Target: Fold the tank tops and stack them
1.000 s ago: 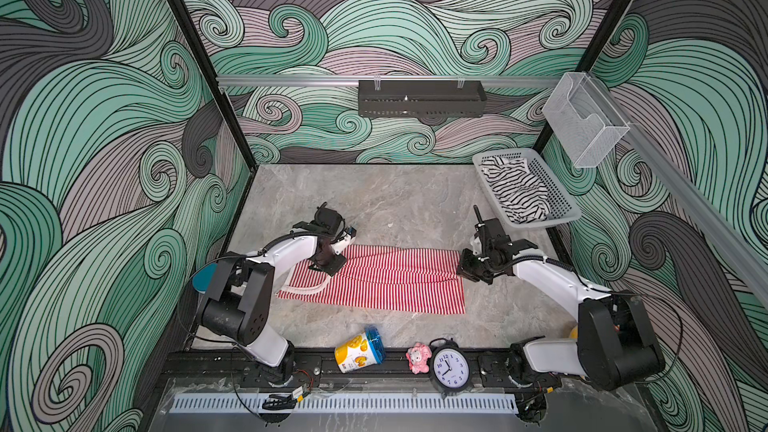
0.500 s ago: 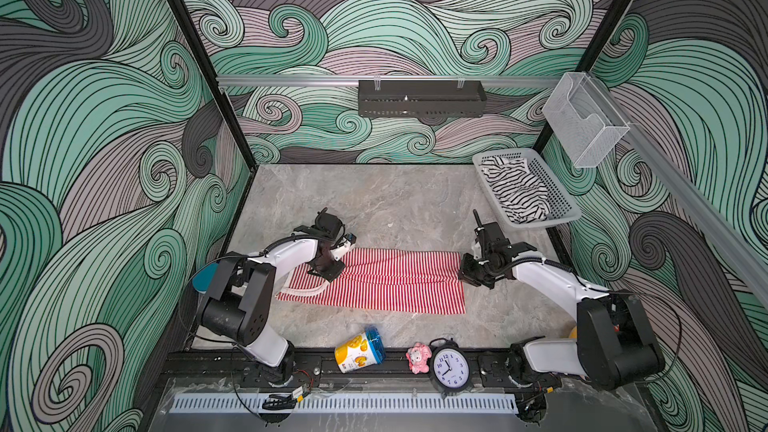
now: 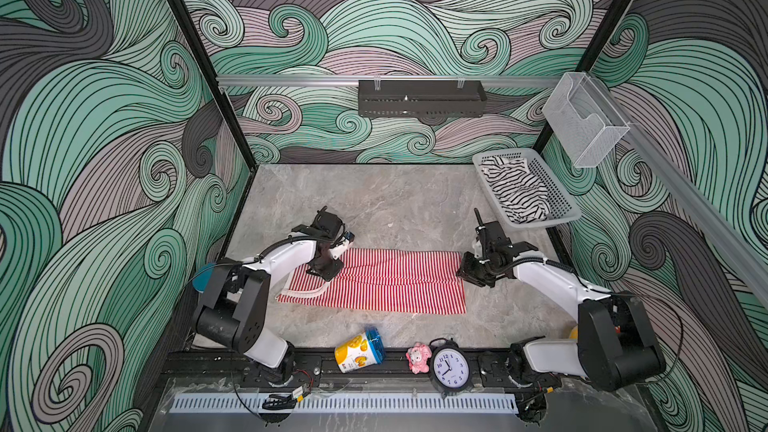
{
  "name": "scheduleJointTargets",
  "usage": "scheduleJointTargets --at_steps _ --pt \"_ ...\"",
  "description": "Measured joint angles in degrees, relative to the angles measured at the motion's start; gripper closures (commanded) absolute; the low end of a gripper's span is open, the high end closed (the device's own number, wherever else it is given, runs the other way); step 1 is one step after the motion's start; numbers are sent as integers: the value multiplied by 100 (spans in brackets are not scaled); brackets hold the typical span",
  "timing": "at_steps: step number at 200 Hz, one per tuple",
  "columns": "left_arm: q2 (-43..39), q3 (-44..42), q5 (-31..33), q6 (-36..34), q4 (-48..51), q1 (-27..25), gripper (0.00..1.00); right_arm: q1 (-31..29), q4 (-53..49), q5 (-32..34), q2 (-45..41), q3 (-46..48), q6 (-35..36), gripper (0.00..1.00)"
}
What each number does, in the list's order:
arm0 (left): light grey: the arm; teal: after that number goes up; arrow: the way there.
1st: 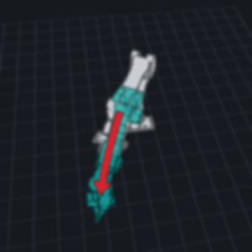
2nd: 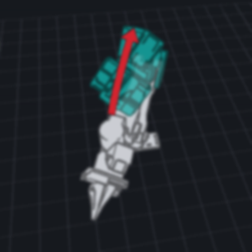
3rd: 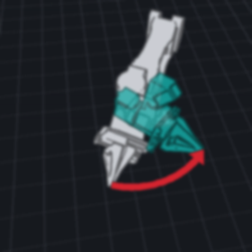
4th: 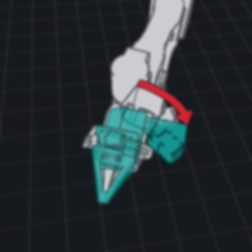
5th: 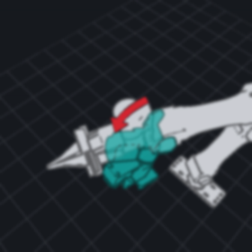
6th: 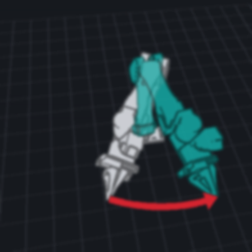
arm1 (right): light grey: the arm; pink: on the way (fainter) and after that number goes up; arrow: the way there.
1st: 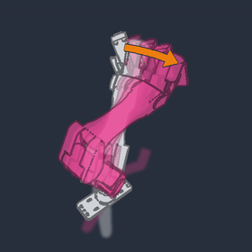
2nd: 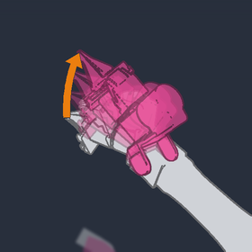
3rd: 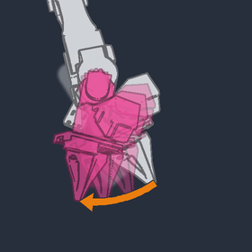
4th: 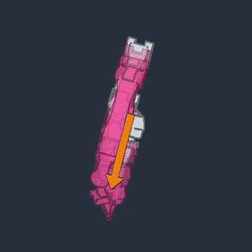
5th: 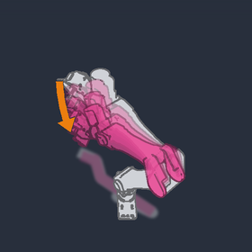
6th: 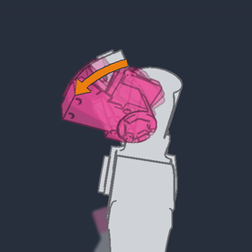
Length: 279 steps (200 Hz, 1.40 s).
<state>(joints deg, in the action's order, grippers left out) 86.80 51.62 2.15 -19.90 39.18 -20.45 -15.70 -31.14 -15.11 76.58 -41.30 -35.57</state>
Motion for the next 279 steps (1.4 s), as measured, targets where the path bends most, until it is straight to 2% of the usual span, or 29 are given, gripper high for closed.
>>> scheduleJointTargets --at_steps 15,39,68,94,138,206,244,279 --pt "-90 142 2 2 28 0 60 -74 15 11 -31 -144 -39 74" --pt "15 352 0 15 0 0 63 -271 127 0 144 -343 -109 85" --pt "610 616 -9 55 -94 0 71 -472 435 -50 684 -444 -232 93" --pt "1032 717 -4 70 -170 0 72 -562 616 -101 1145 -446 -297 96" --pt "1126 708 63 13 -177 0 74 -573 608 -42 1355 -380 -280 95" --pt "1290 699 540 -131 -181 -44 73 -444 450 -116 1484 -398 -129 96" --pt "1541 988 831 -127 -164 -50 72 -409 455 -170 1460 -385 -125 96" --pt "1974 1547 966 -133 -85 -48 71 -422 461 -131 1364 -339 -133 89"
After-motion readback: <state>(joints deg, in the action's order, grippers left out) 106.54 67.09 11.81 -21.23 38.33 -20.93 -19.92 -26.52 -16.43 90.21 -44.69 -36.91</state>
